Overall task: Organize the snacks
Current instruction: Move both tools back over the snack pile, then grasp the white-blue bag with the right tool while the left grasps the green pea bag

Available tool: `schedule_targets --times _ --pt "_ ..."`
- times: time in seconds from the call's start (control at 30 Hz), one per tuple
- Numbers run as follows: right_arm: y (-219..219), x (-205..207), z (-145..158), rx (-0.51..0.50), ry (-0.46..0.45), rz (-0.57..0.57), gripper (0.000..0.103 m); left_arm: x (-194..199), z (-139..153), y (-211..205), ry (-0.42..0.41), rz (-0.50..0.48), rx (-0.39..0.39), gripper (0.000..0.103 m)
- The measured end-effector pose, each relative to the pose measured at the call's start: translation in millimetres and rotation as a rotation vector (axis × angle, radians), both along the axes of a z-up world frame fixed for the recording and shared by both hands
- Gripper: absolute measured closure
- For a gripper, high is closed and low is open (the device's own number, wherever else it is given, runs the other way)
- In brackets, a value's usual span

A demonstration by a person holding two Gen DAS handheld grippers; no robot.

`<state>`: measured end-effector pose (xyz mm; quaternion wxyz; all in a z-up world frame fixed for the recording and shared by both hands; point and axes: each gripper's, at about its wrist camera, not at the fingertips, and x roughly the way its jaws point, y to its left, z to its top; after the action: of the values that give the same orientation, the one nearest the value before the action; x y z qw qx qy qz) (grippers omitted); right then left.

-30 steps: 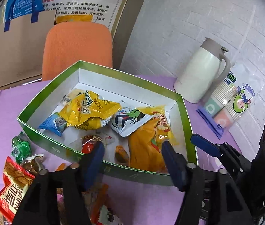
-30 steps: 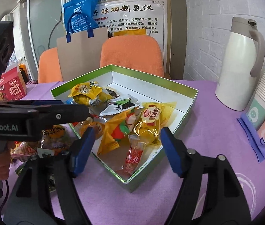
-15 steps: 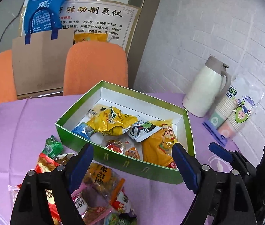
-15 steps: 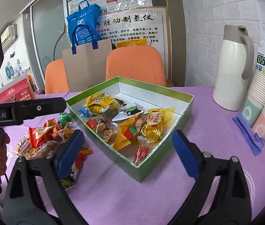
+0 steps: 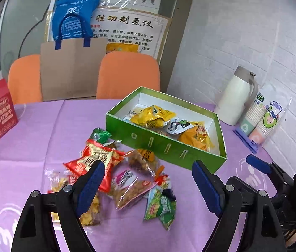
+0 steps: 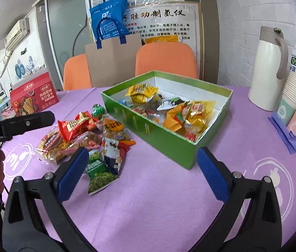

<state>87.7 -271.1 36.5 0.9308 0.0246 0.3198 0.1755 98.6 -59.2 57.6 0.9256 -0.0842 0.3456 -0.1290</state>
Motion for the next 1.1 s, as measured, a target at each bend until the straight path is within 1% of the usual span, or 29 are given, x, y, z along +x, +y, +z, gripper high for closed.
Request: schedule_targets --times 0.07,0.13,0.2,0.27,0.37,0.43,0.47,0.5,0.53,0.6,0.63,0.67,0.7,0.73,0.83,0.97,1.1 --pt "14 1 -9 -0.017 0.047 0.017 0.001 -7 -9 21 0.024 0.044 -0.027 0.016" --pt "29 4 -19 -0.002 0.1 0.055 0.001 -16 -18 42 0.04 0.109 -0.023 0.016" --pt "45 8 -28 0.007 0.145 0.096 0.001 -23 -25 60 0.054 0.148 -0.015 0.016" --pt "60 8 -33 -0.012 0.156 0.138 0.001 -29 -32 72 0.069 0.166 -0.021 0.016" --pt "79 7 -39 -0.06 0.142 0.183 0.001 -39 -41 86 0.083 0.175 -0.028 0.016" --pt "84 10 -42 -0.077 0.151 0.196 0.011 -45 -46 92 0.091 0.173 -0.029 0.016" --pt "86 11 -44 -0.077 0.169 0.205 0.023 -48 -47 93 0.097 0.171 -0.036 0.016" --pt "87 12 -47 -0.072 0.188 0.217 0.033 -50 -49 96 0.102 0.163 -0.048 0.016" --pt "90 11 -49 -0.059 0.207 0.243 0.035 -52 -50 96 0.102 0.15 -0.059 0.016" --pt "95 4 -50 -0.048 0.217 0.305 0.039 -54 -52 93 0.101 0.128 -0.062 0.016" --pt "95 -1 -48 -0.016 0.218 0.345 0.041 -52 -52 91 0.102 0.118 -0.059 0.016" --pt "92 -4 -46 0.034 0.226 0.38 0.046 -52 -53 88 0.104 0.107 -0.059 0.016" --pt "88 -5 -44 0.063 0.229 0.384 0.046 -52 -54 85 0.107 0.094 -0.06 0.016" --pt "82 -7 -42 0.059 0.218 0.356 0.046 -52 -54 82 0.11 0.084 -0.062 0.016" --pt "59 -7 -38 -0.01 0.184 0.233 0.046 -52 -56 68 0.115 0.03 -0.066 0.016" --pt "27 -2 -40 0.03 0.195 0.136 0.046 -44 -60 40 0.133 -0.043 -0.079 0.016" --pt "16 0 -41 0.026 0.185 0.104 0.046 -32 -67 5 0.16 -0.125 -0.092 0.017"
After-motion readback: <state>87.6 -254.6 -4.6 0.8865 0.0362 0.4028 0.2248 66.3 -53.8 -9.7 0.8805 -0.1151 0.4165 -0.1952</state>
